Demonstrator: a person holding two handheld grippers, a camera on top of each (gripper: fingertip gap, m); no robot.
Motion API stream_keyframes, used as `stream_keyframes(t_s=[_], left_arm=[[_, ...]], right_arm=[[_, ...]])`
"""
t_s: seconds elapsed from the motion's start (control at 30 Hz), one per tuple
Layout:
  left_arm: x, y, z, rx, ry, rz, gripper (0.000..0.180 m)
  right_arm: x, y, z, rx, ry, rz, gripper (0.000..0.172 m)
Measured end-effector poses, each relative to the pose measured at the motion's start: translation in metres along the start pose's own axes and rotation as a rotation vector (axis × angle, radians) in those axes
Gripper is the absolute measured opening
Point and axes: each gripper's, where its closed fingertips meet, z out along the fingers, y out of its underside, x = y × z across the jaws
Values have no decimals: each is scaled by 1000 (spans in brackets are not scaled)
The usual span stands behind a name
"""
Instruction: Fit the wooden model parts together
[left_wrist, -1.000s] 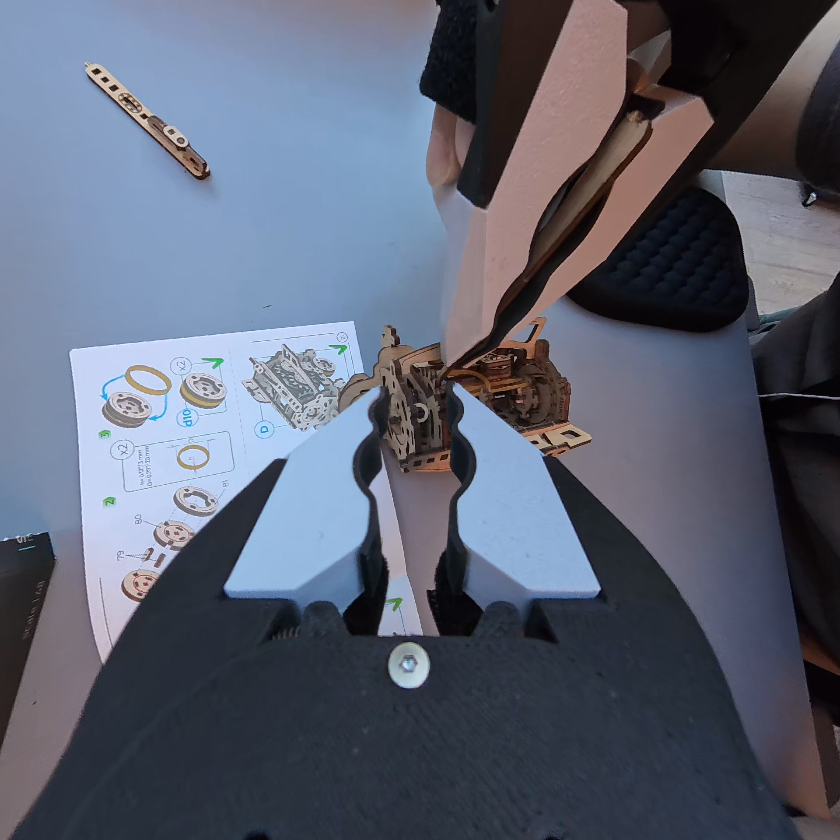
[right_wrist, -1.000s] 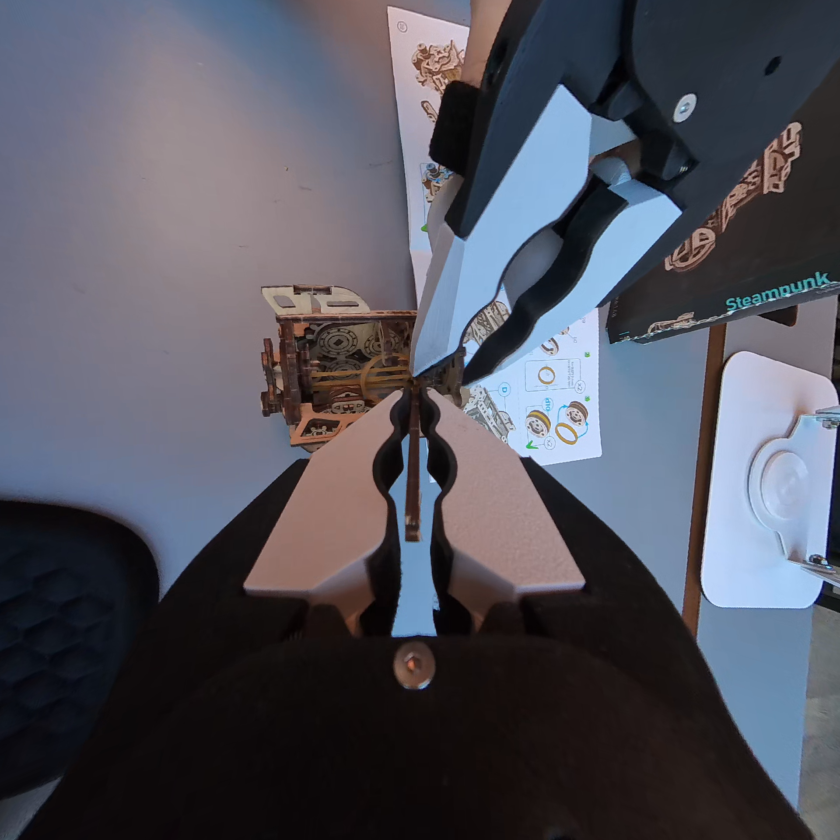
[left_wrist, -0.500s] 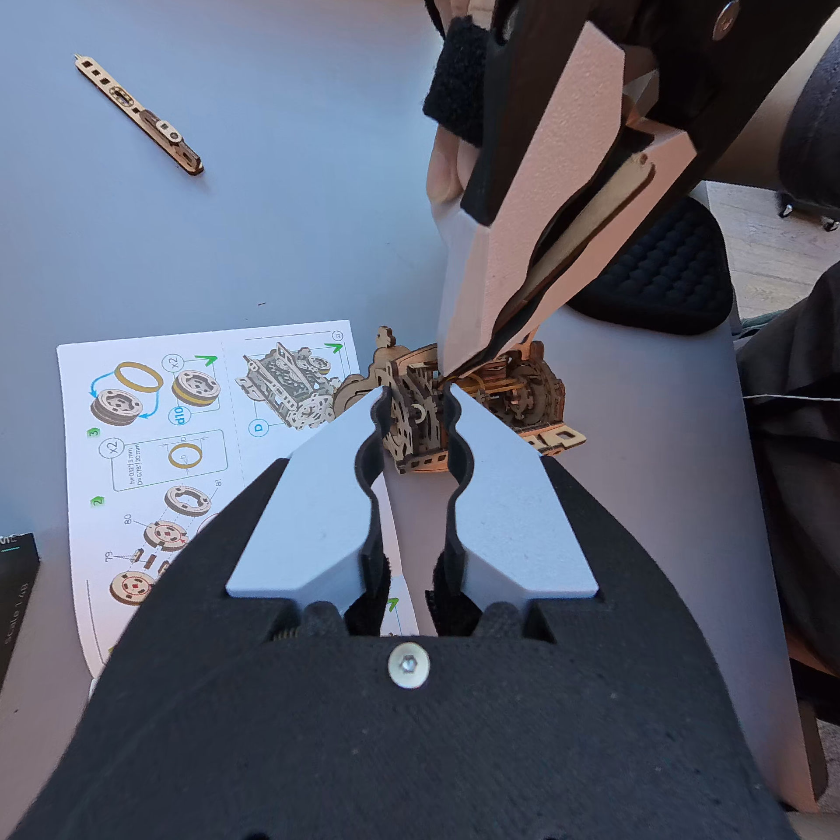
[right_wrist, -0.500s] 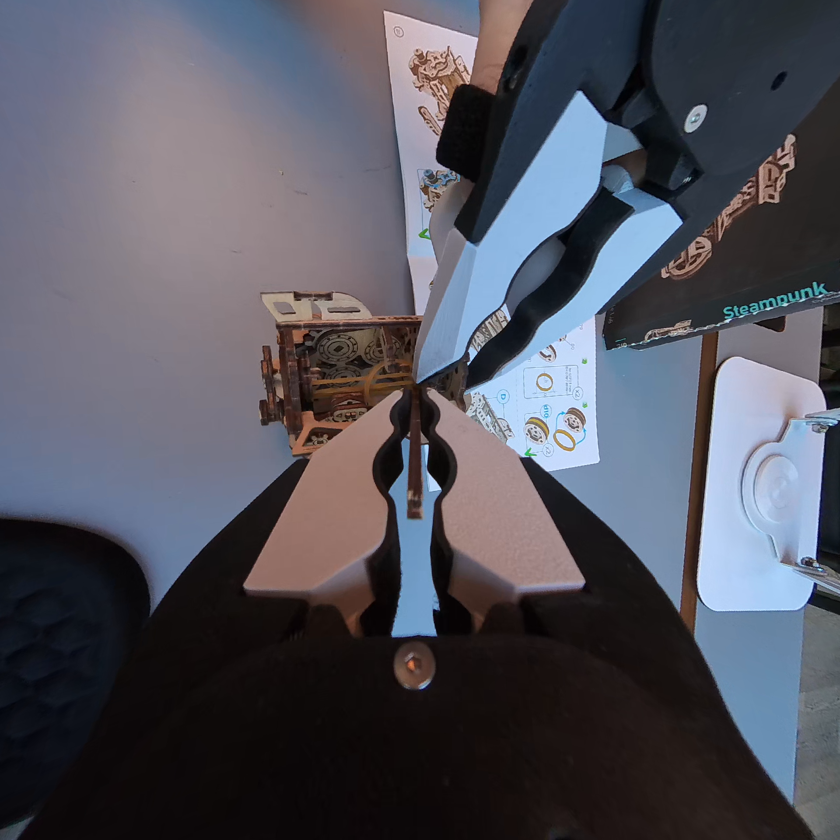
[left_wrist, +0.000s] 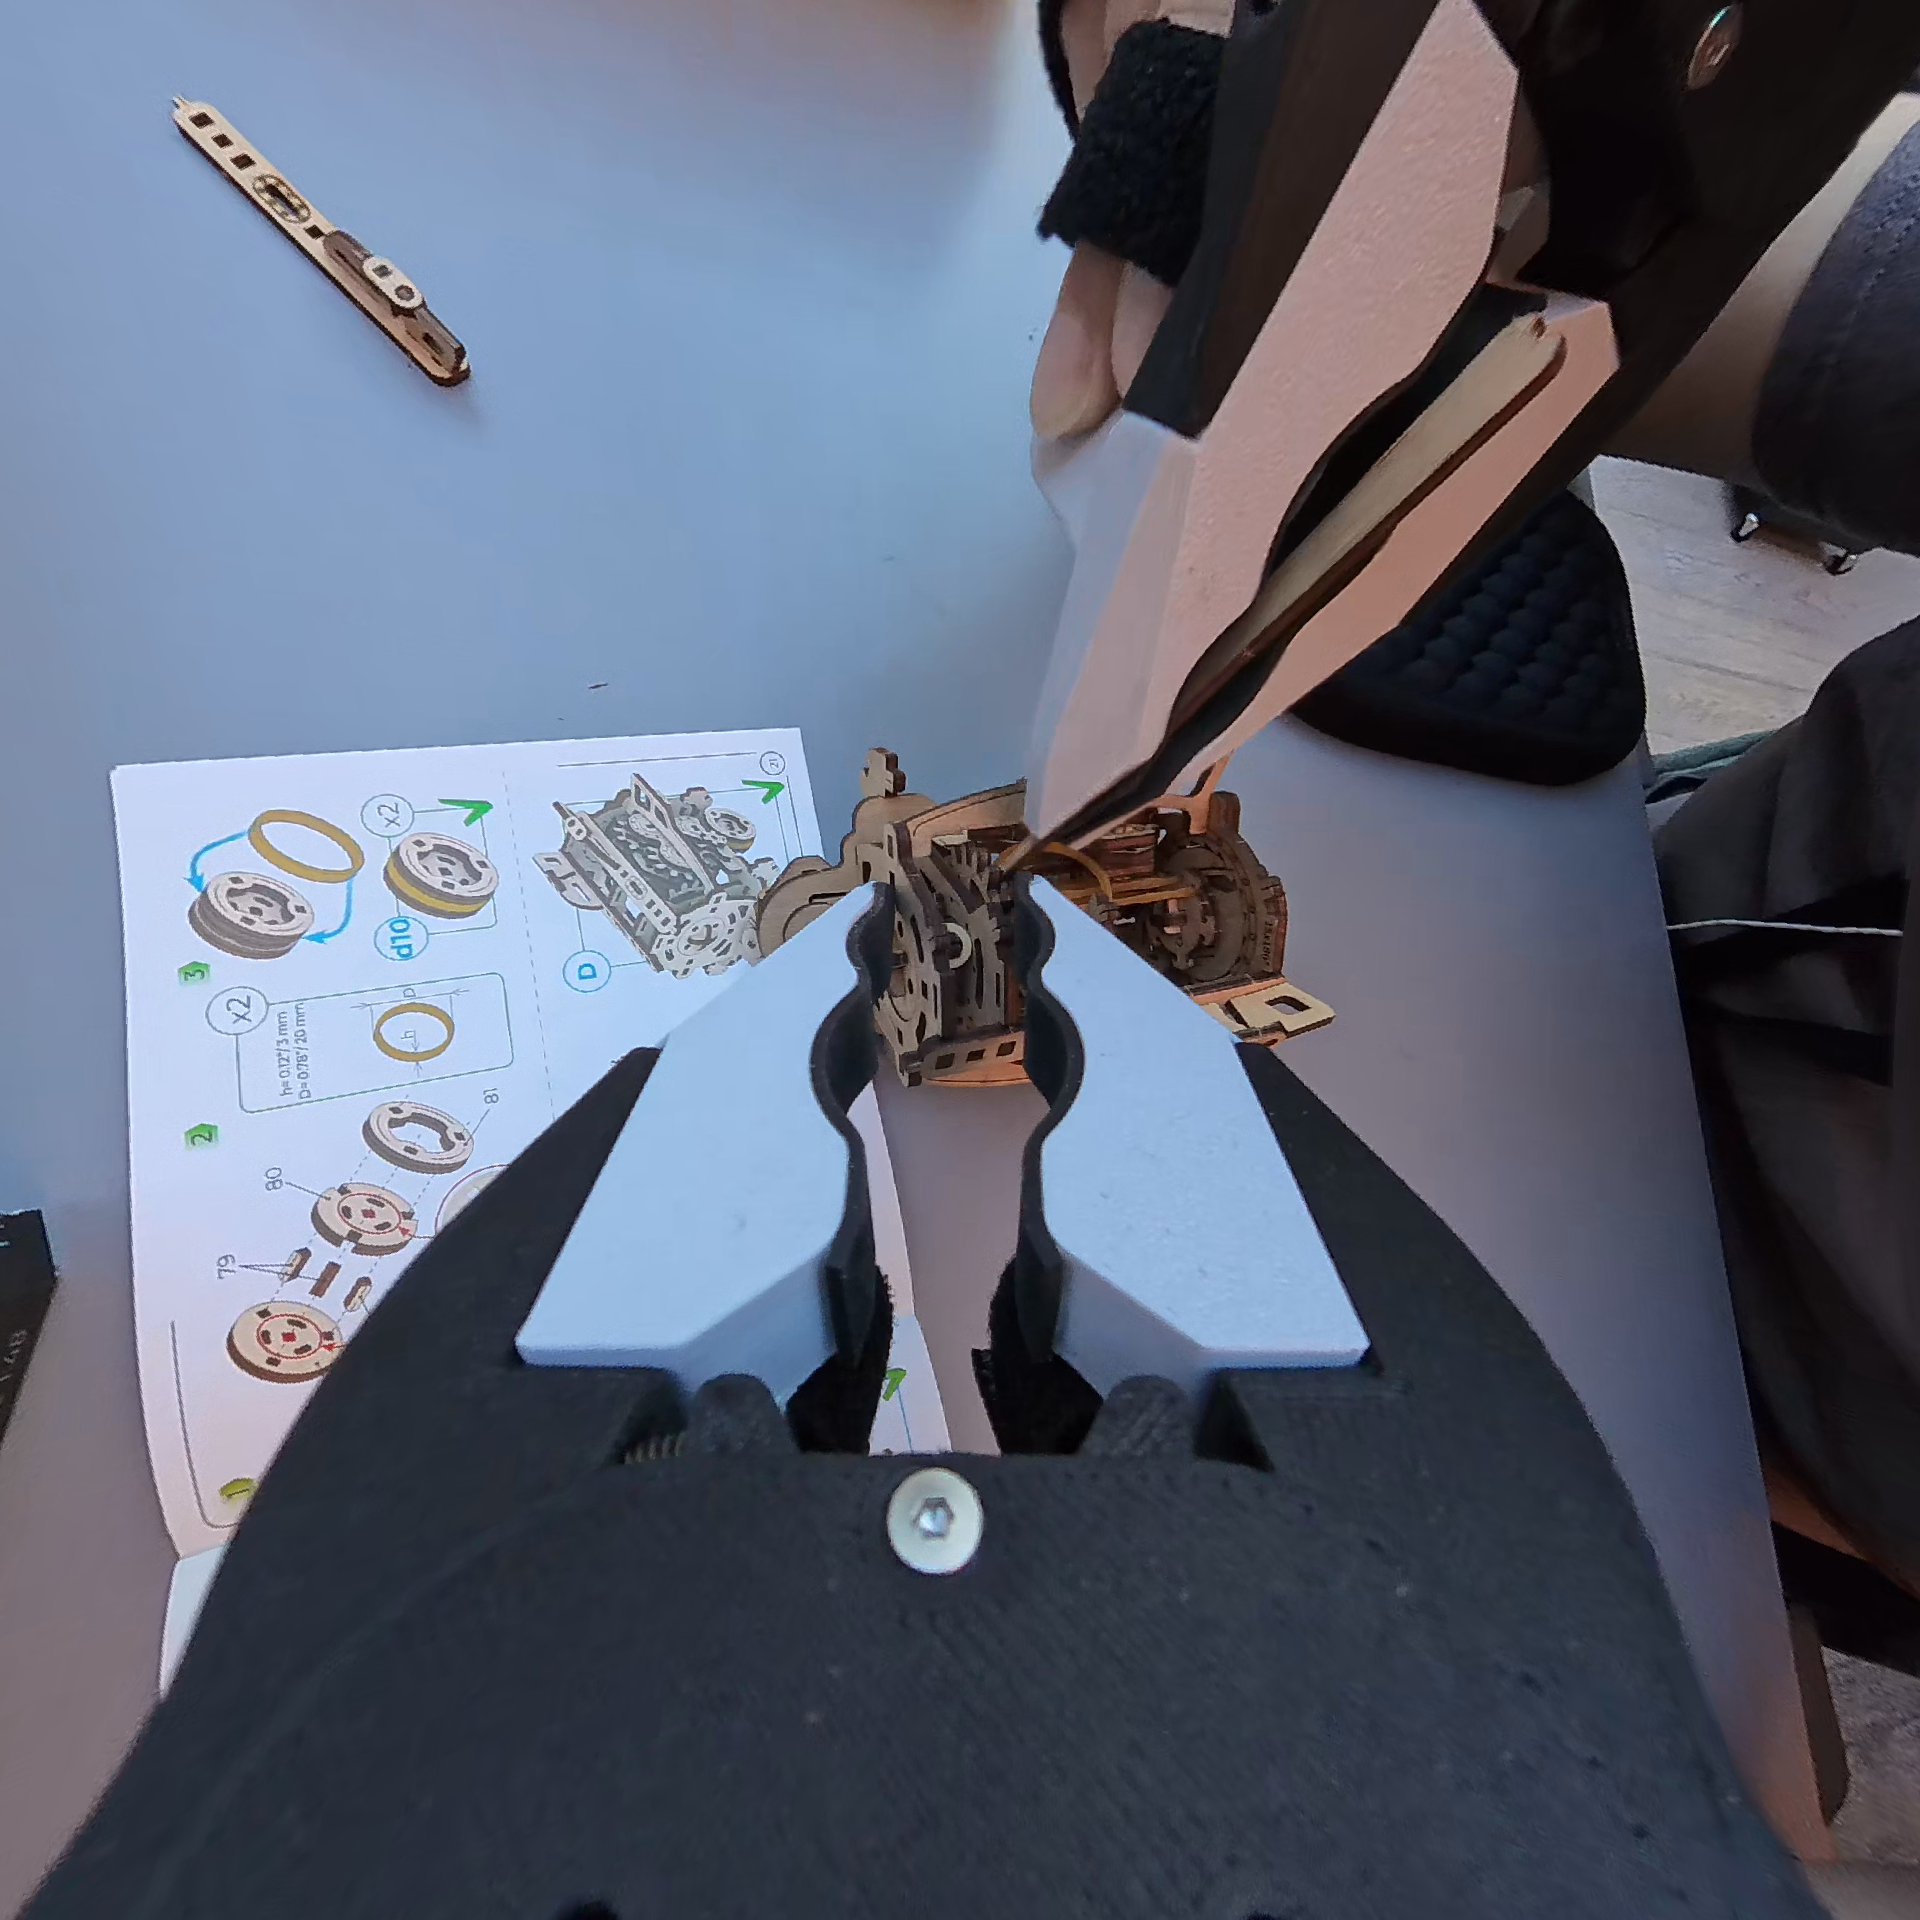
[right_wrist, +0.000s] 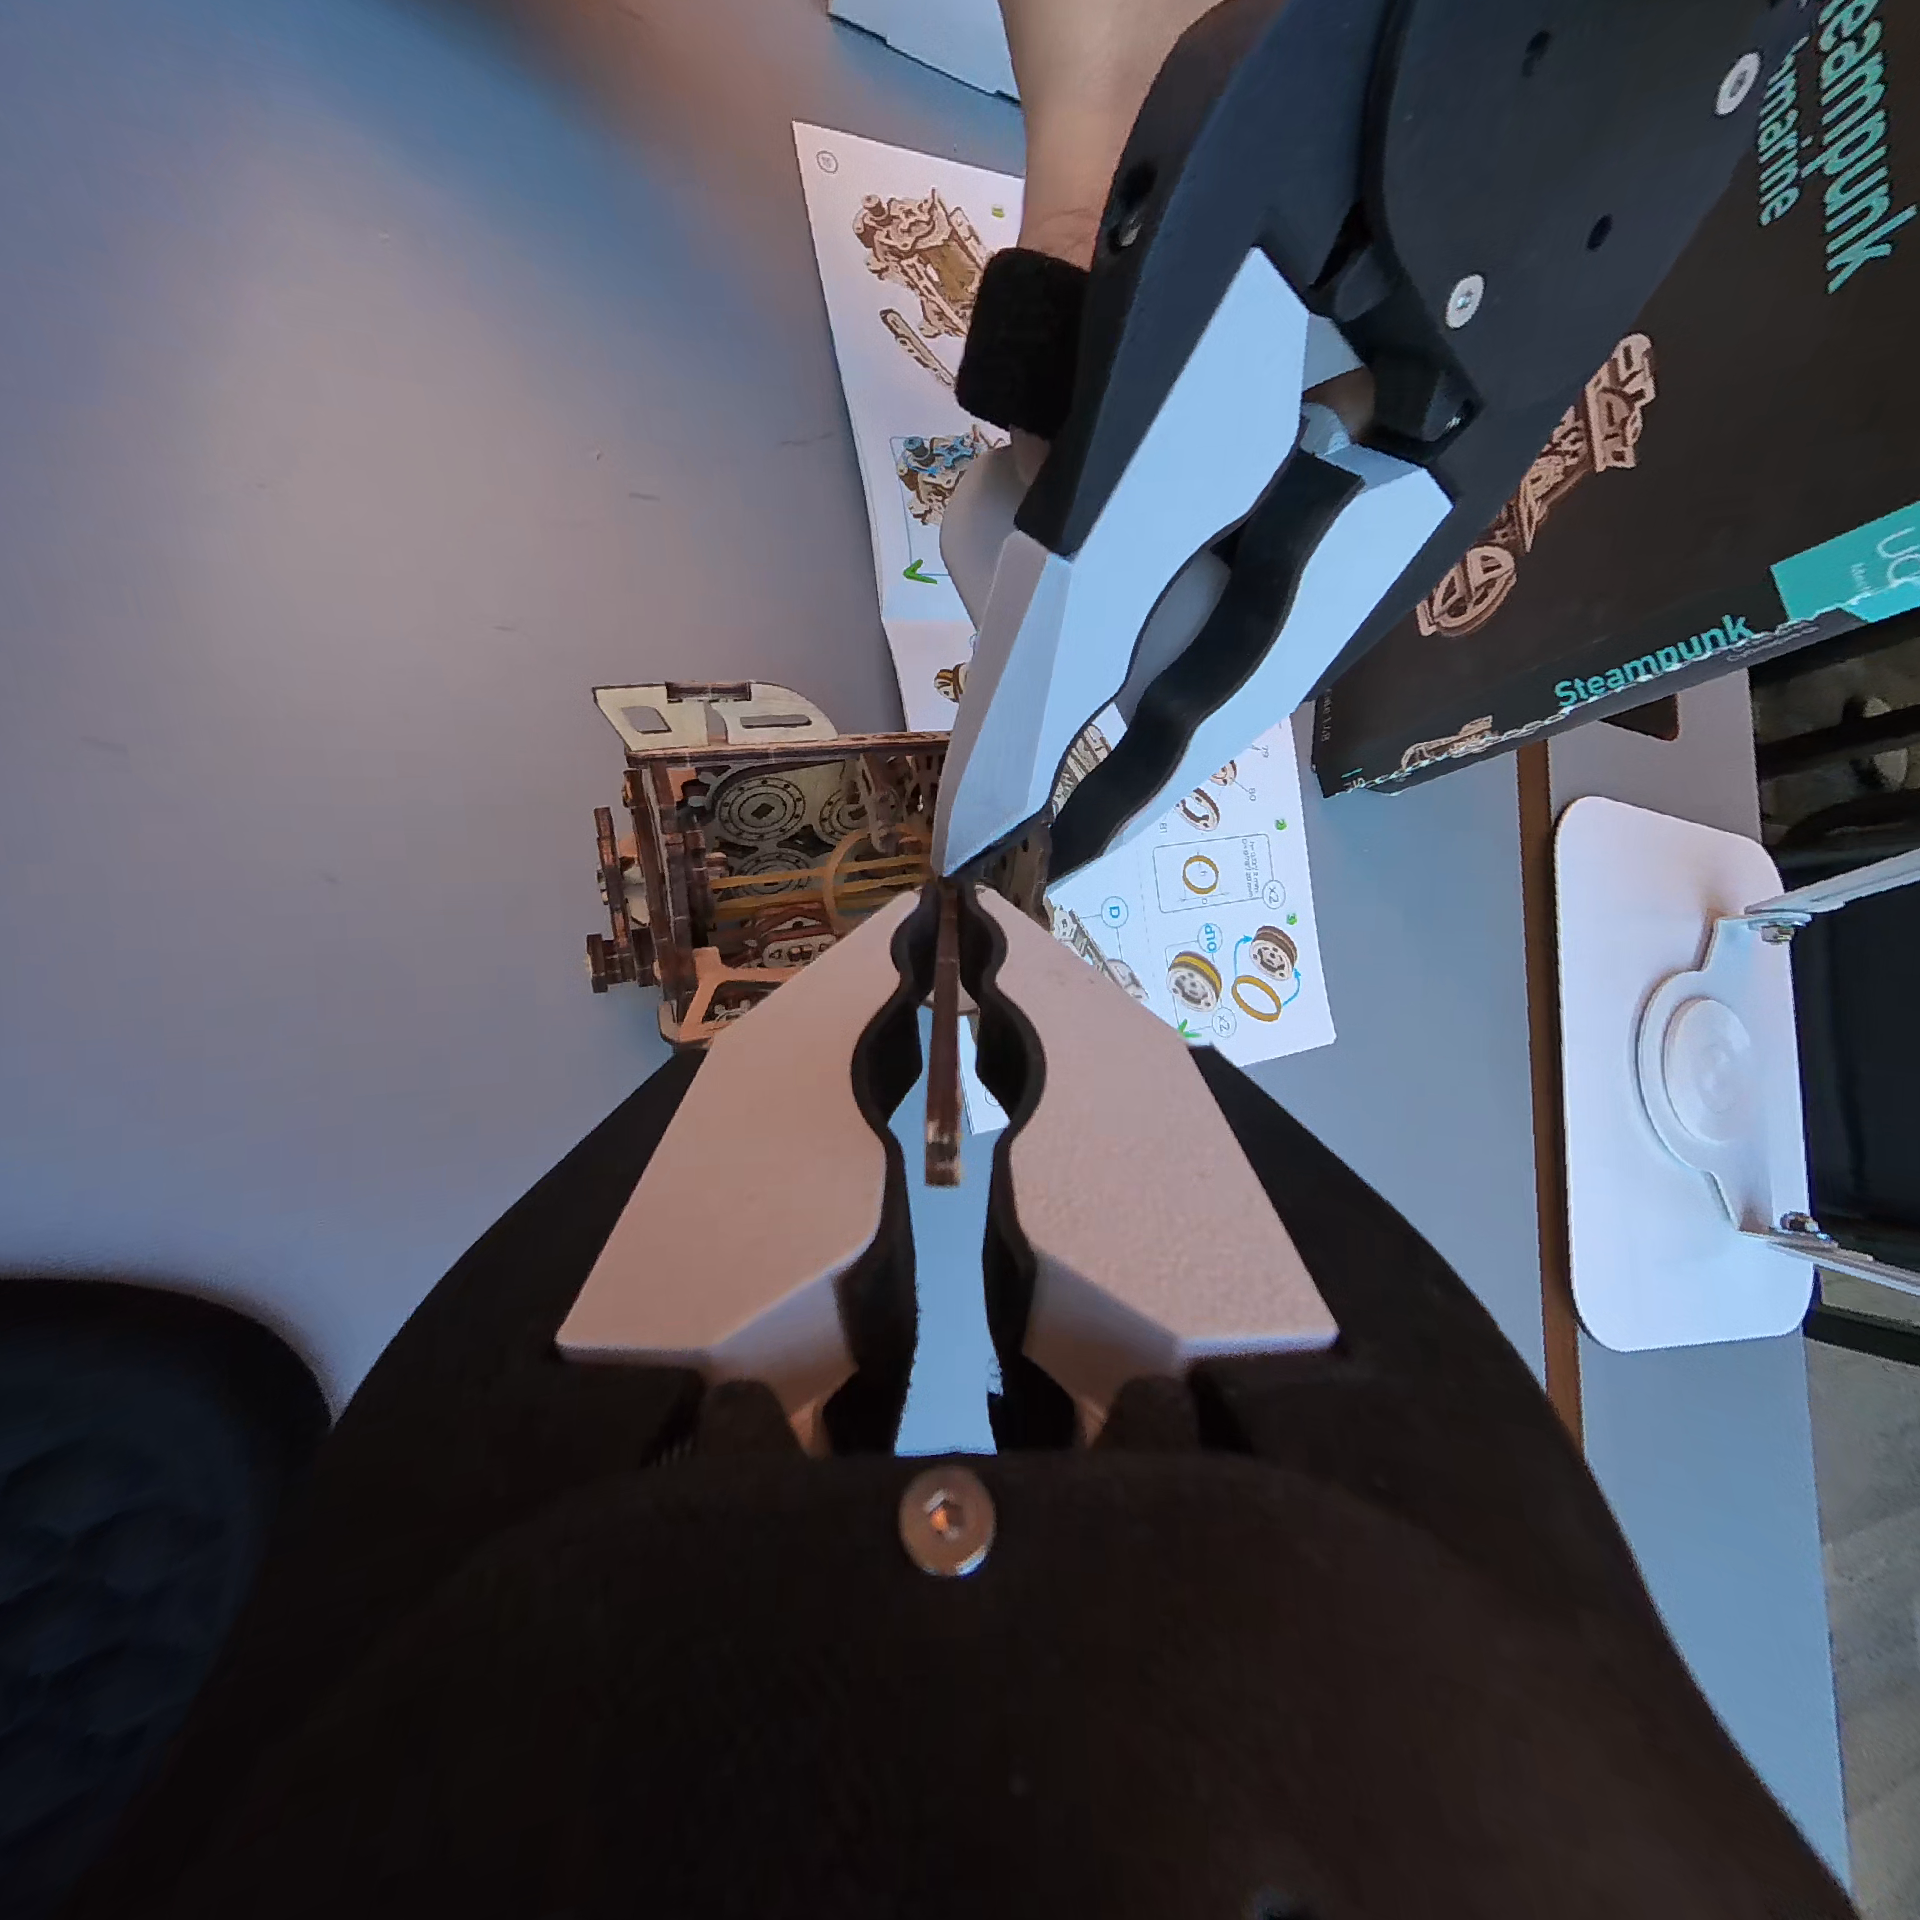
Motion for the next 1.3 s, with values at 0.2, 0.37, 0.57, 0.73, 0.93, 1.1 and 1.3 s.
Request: stream_keyframes(t_s=[0.2,0.37,0.57,0.73,0.93,1.1,1.3], left_arm=[[4,1,1,1,44,-24,23],[2,-1,-2,15,35,-30,30],[0,1,-6,10,19,-22,25],[3,1,-6,14,48,-31,18],[3,1,-5,15,51,-35,18],[3,1,-5,14,50,-37,18],[3,1,-5,15,49,-36,18]], right_arm=[[2,-1,-9,16,56,66,1],[4,0,-6,23,68,126,1],[3,-1,-5,44,46,160,1],[1,0,-2,38,39,172,1],[1,1,-7,15,45,154,0],[-3,3,-1,3,32,147,0],[-2,3,1,-9,51,128,1]])
